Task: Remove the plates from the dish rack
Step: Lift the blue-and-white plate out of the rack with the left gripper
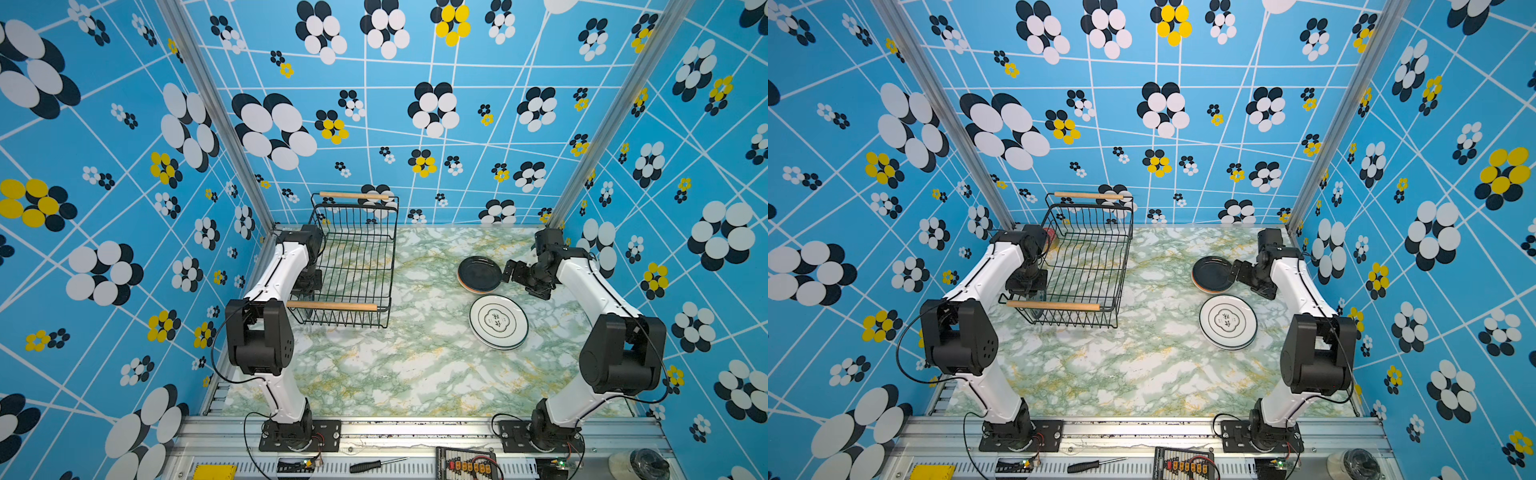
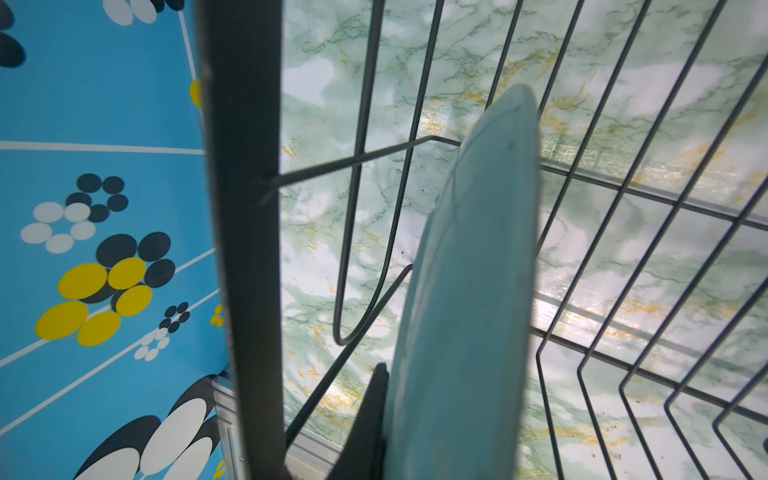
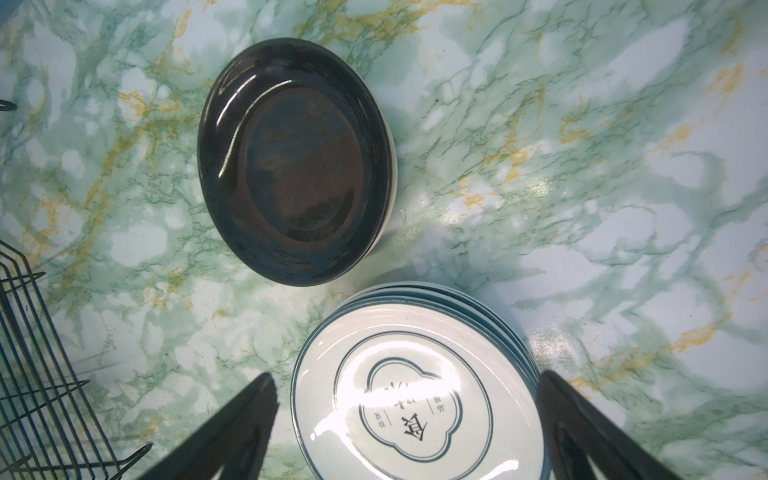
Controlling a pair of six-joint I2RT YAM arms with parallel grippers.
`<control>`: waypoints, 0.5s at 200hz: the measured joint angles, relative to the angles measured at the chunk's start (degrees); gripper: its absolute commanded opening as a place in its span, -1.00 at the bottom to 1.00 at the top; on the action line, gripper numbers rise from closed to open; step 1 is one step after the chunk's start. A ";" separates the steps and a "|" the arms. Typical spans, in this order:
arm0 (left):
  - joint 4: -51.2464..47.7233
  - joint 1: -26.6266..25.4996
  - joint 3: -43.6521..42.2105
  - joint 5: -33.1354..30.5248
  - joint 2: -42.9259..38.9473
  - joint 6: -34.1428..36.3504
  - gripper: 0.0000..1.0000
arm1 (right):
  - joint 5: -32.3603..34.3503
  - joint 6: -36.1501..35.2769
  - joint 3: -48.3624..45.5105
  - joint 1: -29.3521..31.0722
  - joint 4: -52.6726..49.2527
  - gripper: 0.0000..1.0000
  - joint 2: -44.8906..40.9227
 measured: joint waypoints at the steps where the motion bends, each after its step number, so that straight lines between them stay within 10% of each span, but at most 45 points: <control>1: -0.02 -0.02 0.04 -0.02 0.00 0.00 -1.00 | 0.00 0.00 0.00 0.00 0.00 0.98 0.00; 100: -5.05 -3.50 20.09 -0.31 1.66 -1.68 -1.00 | 0.04 -0.02 -0.04 0.00 -0.02 0.98 -1.62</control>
